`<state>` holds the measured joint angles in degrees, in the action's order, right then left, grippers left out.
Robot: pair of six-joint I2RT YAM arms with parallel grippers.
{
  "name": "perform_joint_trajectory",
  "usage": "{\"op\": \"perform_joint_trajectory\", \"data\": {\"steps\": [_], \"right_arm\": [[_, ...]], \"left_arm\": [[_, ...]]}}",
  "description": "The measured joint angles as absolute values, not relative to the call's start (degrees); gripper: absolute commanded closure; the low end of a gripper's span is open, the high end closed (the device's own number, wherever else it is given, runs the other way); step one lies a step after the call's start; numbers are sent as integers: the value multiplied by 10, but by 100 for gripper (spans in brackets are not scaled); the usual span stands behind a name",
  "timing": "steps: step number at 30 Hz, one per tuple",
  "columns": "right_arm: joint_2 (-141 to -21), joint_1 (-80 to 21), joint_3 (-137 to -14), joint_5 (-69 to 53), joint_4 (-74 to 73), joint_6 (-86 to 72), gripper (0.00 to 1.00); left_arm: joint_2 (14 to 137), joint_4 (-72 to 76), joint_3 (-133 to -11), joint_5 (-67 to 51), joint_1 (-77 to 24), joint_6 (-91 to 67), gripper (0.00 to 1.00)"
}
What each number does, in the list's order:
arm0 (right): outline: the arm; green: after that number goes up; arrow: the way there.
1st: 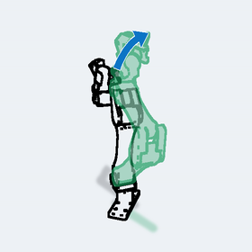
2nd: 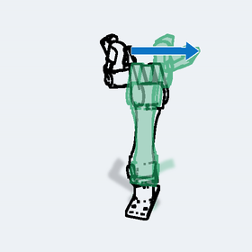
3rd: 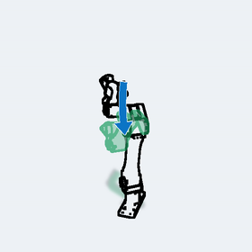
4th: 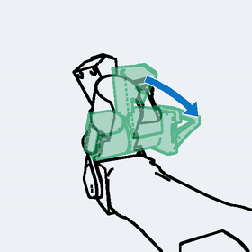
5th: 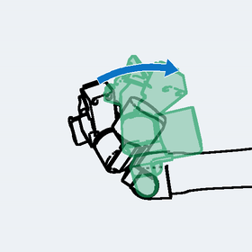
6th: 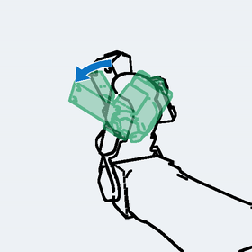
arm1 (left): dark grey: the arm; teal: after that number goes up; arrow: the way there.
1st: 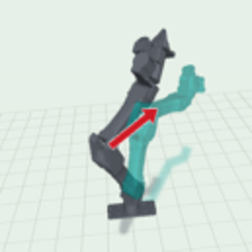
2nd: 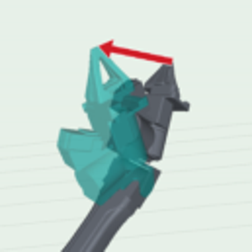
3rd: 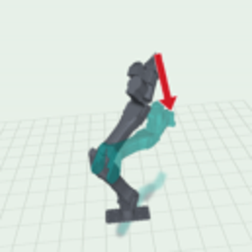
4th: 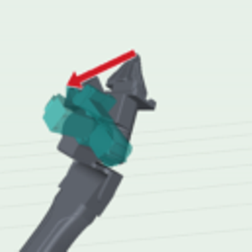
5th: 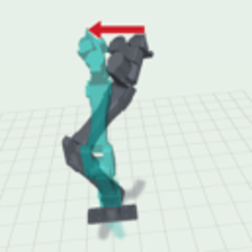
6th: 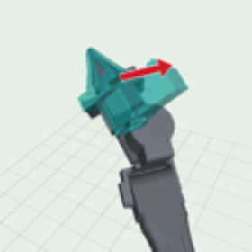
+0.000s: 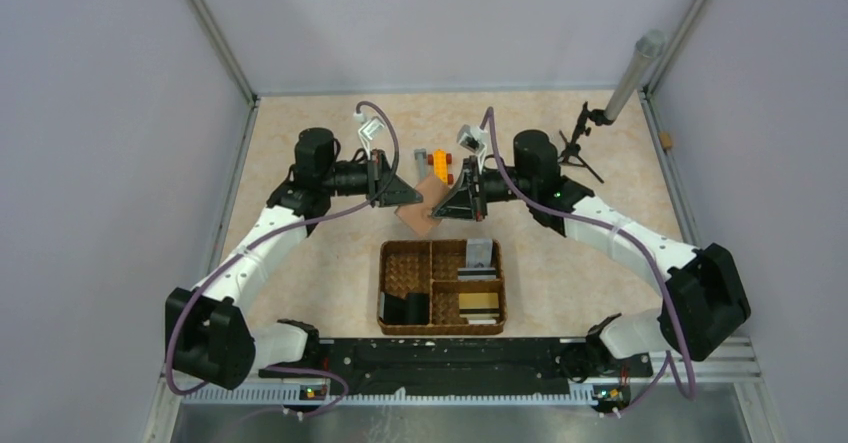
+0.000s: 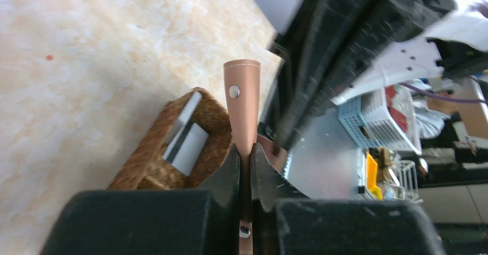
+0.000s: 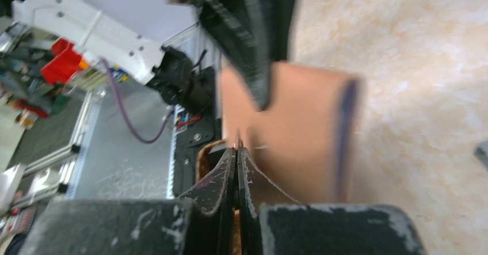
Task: Put the credit cards into the card holder
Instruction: Open the card holder.
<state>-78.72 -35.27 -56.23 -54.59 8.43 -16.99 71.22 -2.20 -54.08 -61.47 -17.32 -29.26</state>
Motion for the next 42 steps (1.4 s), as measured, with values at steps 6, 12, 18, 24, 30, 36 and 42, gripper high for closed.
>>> {"op": "perform_joint_trajectory", "data": {"steps": [6, 12, 18, 24, 30, 36, 42], "right_arm": [[-768, -391, -562, -556, 43, -144, 100], [-727, -396, -573, -531, -34, -111, 78], [-633, -413, -586, -373, -106, -151, 22], [-502, -401, -521, -168, -58, -272, 5], [-496, -262, -457, -189, -20, -357, 5], [-575, -230, -450, -264, 50, -393, 7], [-650, -230, -432, -322, 124, -417, 17]], "left_arm": [[717, -41, -541, -576, -155, -308, 100], [718, -52, -541, -575, -155, -333, 100], [685, -18, -518, -496, -150, -349, 100], [604, 25, -485, -370, -216, -361, 100], [602, 82, -471, -245, -276, -409, 100], [656, 115, -468, -184, -283, -446, 100], [689, 149, -468, -175, -289, -463, 100]]}}
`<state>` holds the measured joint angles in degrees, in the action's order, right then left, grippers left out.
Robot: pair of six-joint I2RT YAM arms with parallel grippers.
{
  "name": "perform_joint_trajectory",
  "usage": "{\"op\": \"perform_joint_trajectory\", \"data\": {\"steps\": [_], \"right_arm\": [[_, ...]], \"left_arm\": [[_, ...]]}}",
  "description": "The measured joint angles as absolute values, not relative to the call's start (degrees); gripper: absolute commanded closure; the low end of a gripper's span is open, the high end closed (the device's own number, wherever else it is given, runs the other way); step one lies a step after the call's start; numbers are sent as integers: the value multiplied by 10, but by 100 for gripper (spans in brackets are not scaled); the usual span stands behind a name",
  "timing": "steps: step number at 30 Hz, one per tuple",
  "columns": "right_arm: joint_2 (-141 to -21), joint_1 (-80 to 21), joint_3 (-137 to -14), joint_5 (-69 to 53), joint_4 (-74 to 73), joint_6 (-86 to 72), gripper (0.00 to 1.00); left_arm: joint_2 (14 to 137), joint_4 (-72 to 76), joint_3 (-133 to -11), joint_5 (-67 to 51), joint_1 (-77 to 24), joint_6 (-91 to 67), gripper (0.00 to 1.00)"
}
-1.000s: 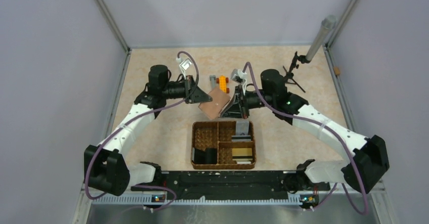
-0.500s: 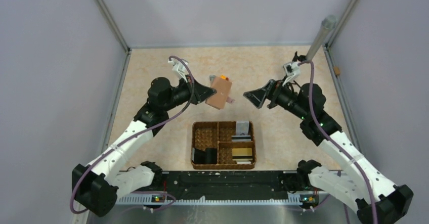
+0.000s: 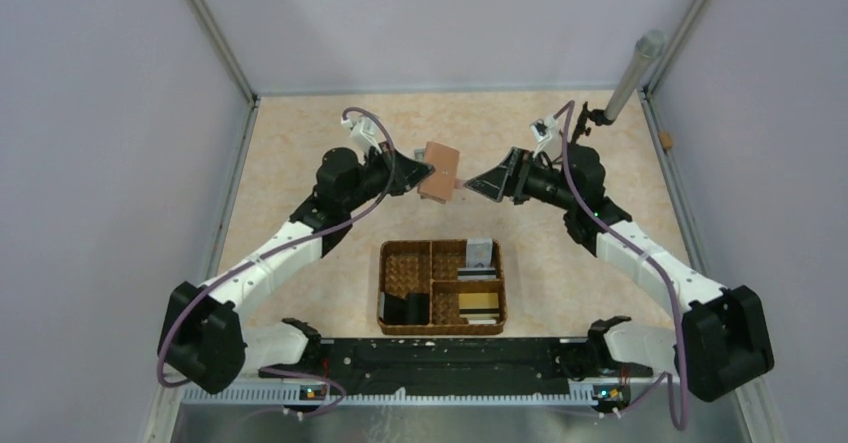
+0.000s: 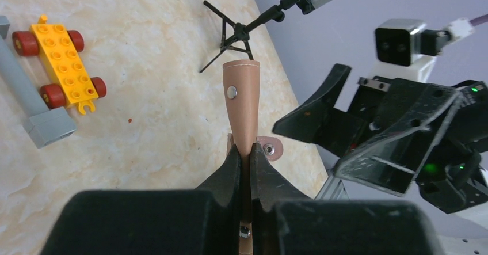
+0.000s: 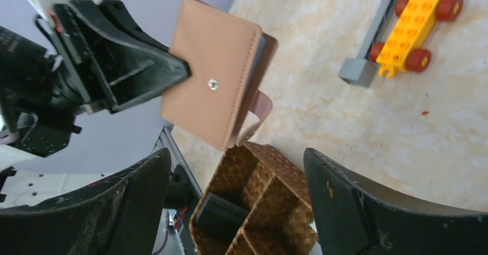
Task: Put the credit cards into the card holder
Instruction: Open the card holder.
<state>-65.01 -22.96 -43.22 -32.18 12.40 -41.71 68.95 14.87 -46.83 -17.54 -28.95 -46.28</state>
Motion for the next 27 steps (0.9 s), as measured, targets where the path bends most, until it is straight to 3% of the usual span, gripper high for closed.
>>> {"op": "perform_joint_trajectory", "data": {"steps": [2, 5, 8, 9, 11, 27], "right_arm": [[-677, -230, -423, -330, 144, -421, 22], [-713, -229, -418, -337, 159, -420, 39], [-757, -228, -418, -354, 183, -422, 65], [-768, -228, -418, -358, 186, -421, 79], [-789, -228, -420, -361, 186, -419, 100], [-825, -203, -467, -254, 91, -315, 100]], "left_arm": [[705, 167, -468, -182, -289, -468, 100], [729, 189, -469, -192, -290, -478, 100], [756, 218, -469, -203, -291, -484, 100], [764, 228, -469, -205, -291, -485, 100], [784, 238, -473, -209, -291, -485, 100], [965, 244, -585, -212, -292, -453, 85]]}}
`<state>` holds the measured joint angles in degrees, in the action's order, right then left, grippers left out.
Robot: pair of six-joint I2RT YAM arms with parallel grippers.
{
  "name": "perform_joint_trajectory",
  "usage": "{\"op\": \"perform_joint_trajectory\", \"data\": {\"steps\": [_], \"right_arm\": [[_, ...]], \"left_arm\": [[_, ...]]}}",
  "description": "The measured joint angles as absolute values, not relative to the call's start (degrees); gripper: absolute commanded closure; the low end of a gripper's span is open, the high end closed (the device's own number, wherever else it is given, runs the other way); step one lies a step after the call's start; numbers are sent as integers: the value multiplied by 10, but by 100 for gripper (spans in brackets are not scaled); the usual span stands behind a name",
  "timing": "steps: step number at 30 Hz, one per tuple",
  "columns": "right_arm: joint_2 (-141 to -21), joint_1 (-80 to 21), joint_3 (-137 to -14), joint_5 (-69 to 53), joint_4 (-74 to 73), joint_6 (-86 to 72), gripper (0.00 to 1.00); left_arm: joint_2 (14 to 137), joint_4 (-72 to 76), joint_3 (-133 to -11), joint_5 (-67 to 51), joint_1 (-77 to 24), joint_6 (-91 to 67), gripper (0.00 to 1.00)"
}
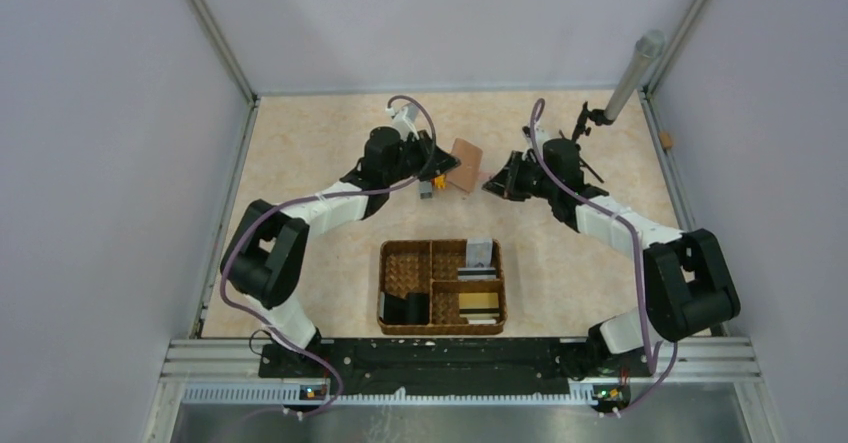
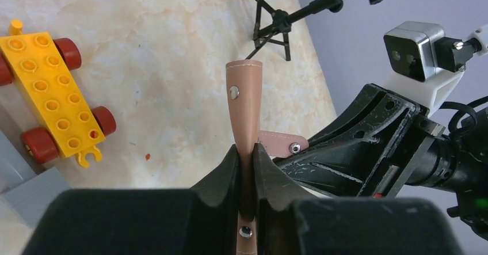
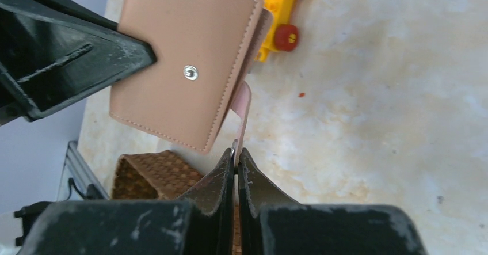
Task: Put the credit cards into the card holder
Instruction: Open the card holder.
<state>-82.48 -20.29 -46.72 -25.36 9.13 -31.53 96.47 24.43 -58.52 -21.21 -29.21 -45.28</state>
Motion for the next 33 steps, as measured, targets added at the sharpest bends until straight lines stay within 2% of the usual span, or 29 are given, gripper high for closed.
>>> {"op": "perform_joint_trajectory", "data": {"steps": [4, 7, 10, 15, 23, 28, 33], "right_arm": [[-842, -187, -467, -242, 82, -305, 100], [-852, -172, -467, -239, 83, -298, 100], [-871, -164, -467, -238, 83, -290, 100], [-906, -163, -467, -243, 72, -274, 100], [-916, -162, -467, -267, 62, -248, 100], [-898, -161, -467, -266, 53, -237, 100], [-879, -158, -469, -264, 44, -235, 100]], "left_arm": [[1004, 244, -608, -216, -292, -448, 77], [1031, 243, -624, -221, -292, -442, 60], [1050, 231, -634, -219, -292, -431, 39], [1072, 192, -646, -210, -292, -400, 25], [1105, 146, -700, -236, -295, -352, 16], [1112, 111, -741, -277, -303, -292, 21], [1112, 75, -752, -281, -311, -234, 22]]}}
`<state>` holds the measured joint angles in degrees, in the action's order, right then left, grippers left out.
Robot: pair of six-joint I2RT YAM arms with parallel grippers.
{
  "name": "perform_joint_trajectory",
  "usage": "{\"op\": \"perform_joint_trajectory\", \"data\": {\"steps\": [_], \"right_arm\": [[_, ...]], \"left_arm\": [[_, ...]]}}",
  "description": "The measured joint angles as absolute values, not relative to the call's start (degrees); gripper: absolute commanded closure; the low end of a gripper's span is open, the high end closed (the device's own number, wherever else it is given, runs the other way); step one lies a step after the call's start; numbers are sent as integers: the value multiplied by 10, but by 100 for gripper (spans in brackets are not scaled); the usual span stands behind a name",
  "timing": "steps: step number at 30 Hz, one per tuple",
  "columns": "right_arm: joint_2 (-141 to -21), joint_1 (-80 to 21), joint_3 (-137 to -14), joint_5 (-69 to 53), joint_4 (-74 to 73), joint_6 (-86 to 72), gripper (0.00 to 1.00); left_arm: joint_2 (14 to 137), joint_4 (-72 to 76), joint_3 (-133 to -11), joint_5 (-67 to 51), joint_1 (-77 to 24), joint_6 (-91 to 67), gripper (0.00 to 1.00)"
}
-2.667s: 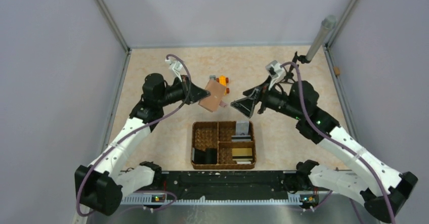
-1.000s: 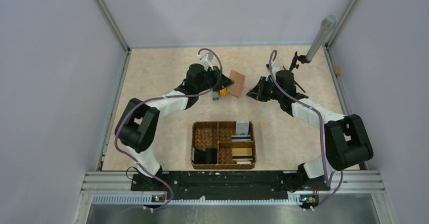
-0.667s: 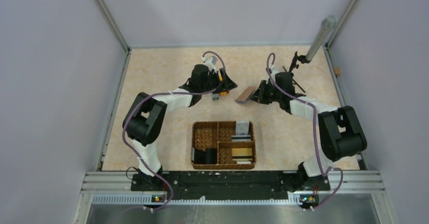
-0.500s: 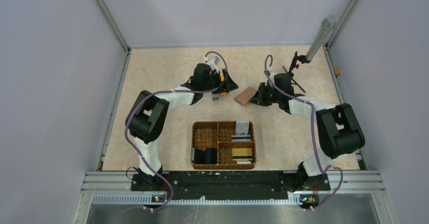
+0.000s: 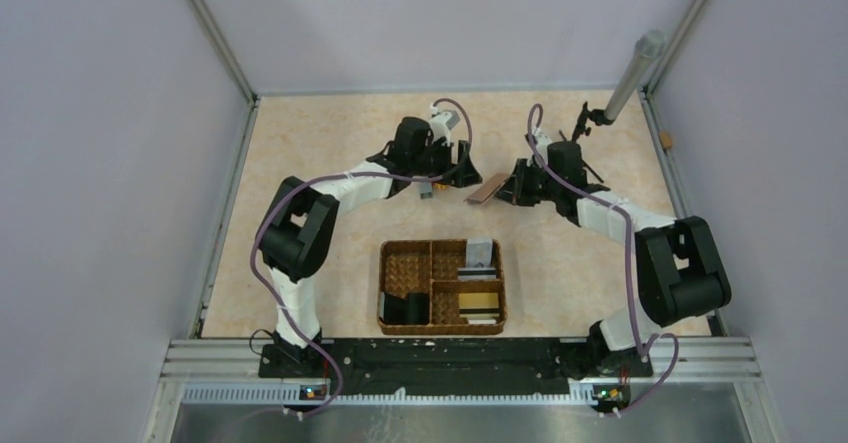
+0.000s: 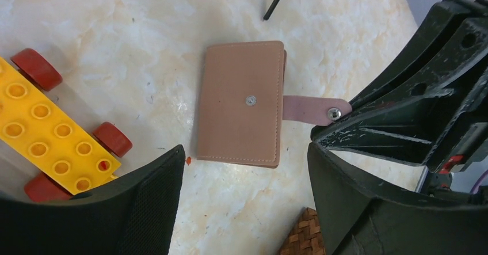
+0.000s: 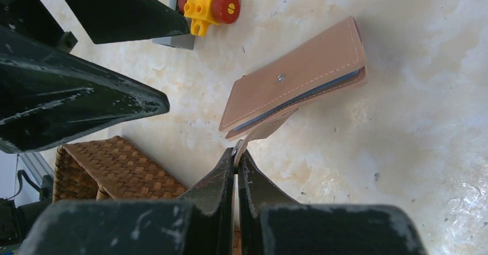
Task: Put the credit cards into the card holder
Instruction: Open the card holder.
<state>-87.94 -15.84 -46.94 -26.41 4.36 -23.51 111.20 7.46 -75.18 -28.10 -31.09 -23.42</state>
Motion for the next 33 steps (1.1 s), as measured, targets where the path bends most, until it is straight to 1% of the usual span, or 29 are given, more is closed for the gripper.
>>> {"op": "perform_joint_trajectory", "data": {"steps": [6, 12, 19, 23, 26, 31, 33], "right_arm": [[-875, -158, -469, -264, 33, -234, 100], [-875, -158, -469, -261, 29, -232, 100], [-874, -158, -469, -257, 23, -231, 100], [-874, -158, -469, -256, 20, -231, 100], [-873, -158, -469, -255, 19, -230, 100], [-864, -158, -469, -254, 12, -229, 100], [-863, -158, -469, -253, 9, -229, 100]], "left_arm": [[1133, 62, -755, -299, -319, -208, 21], [1163, 55, -763, -306, -335, -197, 23], [1169, 55, -769, -310, -344, -193, 21], [1177, 44, -787, -299, -349, -182, 25], [1182, 30, -797, -270, -354, -170, 29], [1183, 9, -804, -219, -364, -150, 32], [1183, 5, -807, -199, -369, -143, 39]]}}
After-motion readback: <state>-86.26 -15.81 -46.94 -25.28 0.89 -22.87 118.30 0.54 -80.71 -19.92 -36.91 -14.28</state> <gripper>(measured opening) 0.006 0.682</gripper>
